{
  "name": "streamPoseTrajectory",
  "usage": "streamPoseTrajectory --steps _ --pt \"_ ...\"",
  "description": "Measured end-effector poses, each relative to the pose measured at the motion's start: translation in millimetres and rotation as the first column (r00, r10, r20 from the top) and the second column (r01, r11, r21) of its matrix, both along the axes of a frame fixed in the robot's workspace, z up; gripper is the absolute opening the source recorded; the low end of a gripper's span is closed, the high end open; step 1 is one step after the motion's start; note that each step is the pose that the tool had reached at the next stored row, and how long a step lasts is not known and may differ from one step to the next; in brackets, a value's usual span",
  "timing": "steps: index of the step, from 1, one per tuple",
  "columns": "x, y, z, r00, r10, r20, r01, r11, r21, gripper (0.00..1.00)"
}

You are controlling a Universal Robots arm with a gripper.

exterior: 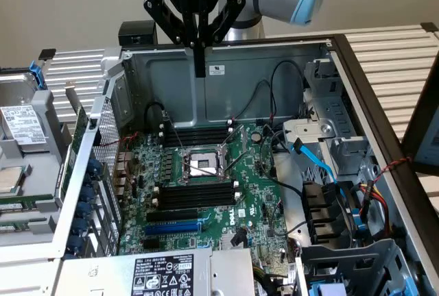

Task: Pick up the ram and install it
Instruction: 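Reach for the ram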

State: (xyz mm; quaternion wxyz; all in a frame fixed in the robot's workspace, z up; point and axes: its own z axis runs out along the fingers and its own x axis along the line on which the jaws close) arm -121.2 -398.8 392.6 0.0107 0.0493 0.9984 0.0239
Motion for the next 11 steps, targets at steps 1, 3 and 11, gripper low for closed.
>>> streamPoseTrajectory --steps 1,3,11 --pt "0.0 0.0 0.0 1.0000 0.000 0.0000 0.000 1.0000 0.0000 0.10" --pt "-0.3 0.0 0.0 1.0000 -0.001 0.0000 0.001 1.0000 -0.0001 0.10" --pt "-33.9 0.0 -0.1 1.0000 -0.002 0.0000 0.002 1.0000 -0.0001 0.10"
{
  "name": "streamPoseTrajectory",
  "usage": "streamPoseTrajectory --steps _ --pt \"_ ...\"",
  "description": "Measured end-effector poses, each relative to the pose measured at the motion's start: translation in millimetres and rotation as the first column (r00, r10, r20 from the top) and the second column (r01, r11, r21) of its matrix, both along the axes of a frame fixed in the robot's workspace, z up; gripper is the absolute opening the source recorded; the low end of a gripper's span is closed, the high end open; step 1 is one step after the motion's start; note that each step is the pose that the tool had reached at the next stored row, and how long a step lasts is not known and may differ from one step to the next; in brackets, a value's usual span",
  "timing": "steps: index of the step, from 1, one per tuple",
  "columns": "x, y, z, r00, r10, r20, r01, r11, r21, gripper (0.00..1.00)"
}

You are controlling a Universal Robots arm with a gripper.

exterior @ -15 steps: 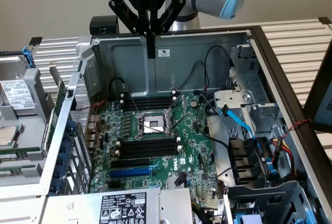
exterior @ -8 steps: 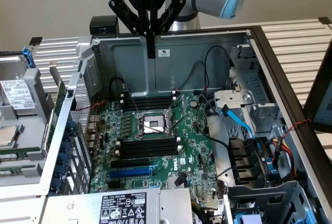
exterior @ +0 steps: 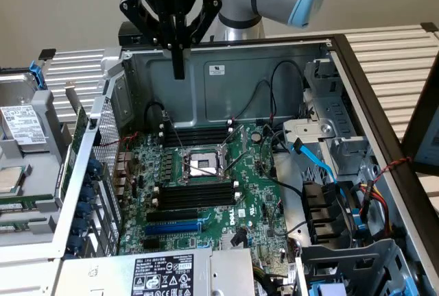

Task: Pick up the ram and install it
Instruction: 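Reach for the ram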

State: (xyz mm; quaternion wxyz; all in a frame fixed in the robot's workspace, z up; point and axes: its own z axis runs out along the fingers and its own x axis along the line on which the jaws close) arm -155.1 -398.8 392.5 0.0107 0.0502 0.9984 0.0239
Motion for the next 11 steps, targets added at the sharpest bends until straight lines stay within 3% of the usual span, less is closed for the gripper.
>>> streamPoseTrajectory --steps 11 --pt "-49.8 0.0 -0.3 1.0000 0.000 0.0000 0.000 1.0000 0.0000 0.10"
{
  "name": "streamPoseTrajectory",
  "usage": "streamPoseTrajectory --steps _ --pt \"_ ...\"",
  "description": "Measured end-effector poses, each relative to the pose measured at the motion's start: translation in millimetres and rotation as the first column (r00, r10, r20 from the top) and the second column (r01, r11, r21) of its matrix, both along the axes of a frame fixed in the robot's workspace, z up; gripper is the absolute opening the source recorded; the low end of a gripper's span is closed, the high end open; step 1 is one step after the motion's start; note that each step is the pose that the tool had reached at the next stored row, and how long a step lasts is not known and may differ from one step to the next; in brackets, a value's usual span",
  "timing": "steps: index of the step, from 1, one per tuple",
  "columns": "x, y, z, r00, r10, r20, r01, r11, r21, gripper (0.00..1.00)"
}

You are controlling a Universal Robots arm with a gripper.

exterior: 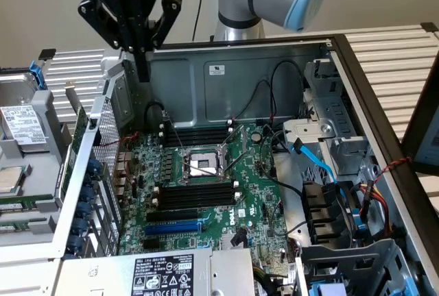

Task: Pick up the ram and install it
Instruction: 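Reach for the ram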

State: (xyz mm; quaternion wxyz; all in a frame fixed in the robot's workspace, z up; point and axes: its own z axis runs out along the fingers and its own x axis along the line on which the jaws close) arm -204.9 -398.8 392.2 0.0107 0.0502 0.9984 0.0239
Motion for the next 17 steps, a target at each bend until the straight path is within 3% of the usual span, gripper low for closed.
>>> streamPoseTrajectory --steps 17 --pt "-77.4 0.0 -1.3 1.0000 0.000 0.0000 0.000 1.0000 0.0000 0.10"
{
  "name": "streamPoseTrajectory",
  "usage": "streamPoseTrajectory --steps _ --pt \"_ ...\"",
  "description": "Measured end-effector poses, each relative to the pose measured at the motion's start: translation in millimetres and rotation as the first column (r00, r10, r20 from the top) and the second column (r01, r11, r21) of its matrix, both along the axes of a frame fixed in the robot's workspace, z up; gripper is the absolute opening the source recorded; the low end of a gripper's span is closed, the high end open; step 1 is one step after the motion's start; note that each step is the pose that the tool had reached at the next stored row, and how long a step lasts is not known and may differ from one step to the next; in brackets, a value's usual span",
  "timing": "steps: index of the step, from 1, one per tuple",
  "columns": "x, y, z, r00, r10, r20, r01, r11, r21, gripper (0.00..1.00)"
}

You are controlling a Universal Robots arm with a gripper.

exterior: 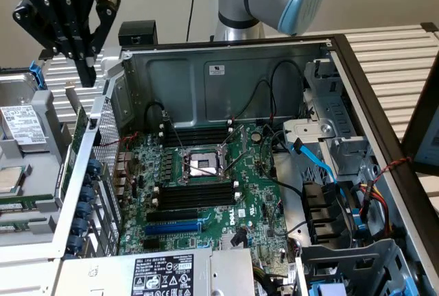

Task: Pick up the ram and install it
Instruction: 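Reach for the ram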

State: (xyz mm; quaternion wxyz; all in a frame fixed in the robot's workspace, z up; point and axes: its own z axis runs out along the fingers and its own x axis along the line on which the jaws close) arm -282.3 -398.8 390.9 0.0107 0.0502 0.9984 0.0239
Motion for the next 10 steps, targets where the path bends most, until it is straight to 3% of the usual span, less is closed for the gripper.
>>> streamPoseTrajectory --steps 10 --pt "-45.5 0.0 -2.2 1.0000 0.000 0.0001 0.000 1.0000 0.0001 0.10"
